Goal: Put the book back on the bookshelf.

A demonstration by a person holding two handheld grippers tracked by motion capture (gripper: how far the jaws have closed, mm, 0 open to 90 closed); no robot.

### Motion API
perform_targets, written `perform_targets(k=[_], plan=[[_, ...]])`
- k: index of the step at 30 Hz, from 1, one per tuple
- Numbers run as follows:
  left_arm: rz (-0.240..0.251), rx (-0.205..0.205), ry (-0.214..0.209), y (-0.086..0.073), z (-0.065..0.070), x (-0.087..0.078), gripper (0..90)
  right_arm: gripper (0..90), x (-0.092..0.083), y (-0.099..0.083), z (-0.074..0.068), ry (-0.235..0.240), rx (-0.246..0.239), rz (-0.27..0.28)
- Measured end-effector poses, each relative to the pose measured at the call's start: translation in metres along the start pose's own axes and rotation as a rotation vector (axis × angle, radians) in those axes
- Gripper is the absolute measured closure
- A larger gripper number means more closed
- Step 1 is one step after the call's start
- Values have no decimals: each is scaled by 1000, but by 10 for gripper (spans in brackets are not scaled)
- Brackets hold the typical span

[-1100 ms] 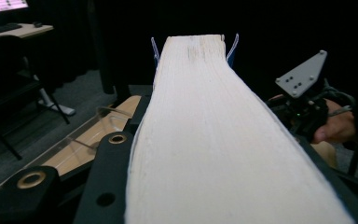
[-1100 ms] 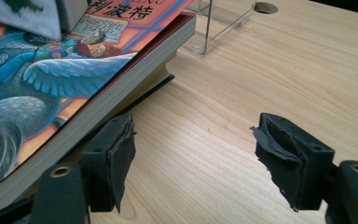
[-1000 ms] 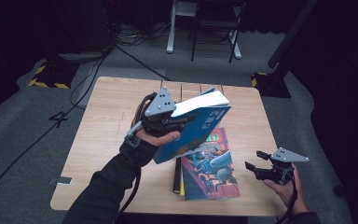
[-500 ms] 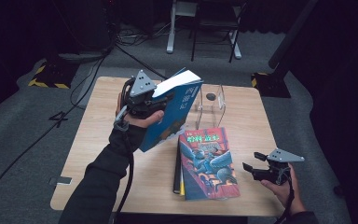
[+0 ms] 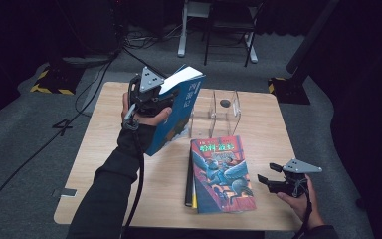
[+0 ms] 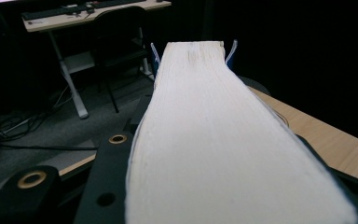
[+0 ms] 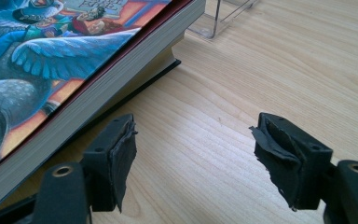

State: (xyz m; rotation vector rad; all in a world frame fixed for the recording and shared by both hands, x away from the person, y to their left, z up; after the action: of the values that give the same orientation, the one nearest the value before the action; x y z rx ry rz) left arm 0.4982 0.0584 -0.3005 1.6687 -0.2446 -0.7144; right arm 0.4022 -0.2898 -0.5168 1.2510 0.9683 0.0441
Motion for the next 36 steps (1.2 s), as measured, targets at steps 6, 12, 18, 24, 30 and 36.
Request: perform_targets(k=[6, 12, 18, 24, 30, 36], plan=[[-12, -21, 35, 3, -1, 15, 602, 297, 1, 0, -3, 4, -5, -6], [-39, -13, 83, 7, -1, 34, 601, 298, 3, -1, -3, 7, -6, -10], [-50, -49, 155, 6, -4, 53, 601, 298, 3, -2, -3, 7, -4, -8], [-54, -89, 217, -1, -9, 70, 601, 302, 4, -2, -2, 10, -1, -9], [-64, -137, 282, -9, -15, 92, 601, 299, 5, -2, -4, 19, 0, -8], [-55, -157, 330, -10, -22, 107, 602, 300, 7, -2, -7, 26, -6, -10]])
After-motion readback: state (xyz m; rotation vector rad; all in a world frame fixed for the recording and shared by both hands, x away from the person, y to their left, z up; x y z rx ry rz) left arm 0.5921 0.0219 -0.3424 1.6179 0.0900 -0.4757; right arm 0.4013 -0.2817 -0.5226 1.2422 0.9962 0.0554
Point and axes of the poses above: each handheld gripper's, and its own axes: x roughly forward along the jaws, y roughly out of its top, z roughly to its right, the point moved 10 cm from there along x, roughly forward along the jaws, and after that the axes turned 1 degree about x, right-handed, at the moved point
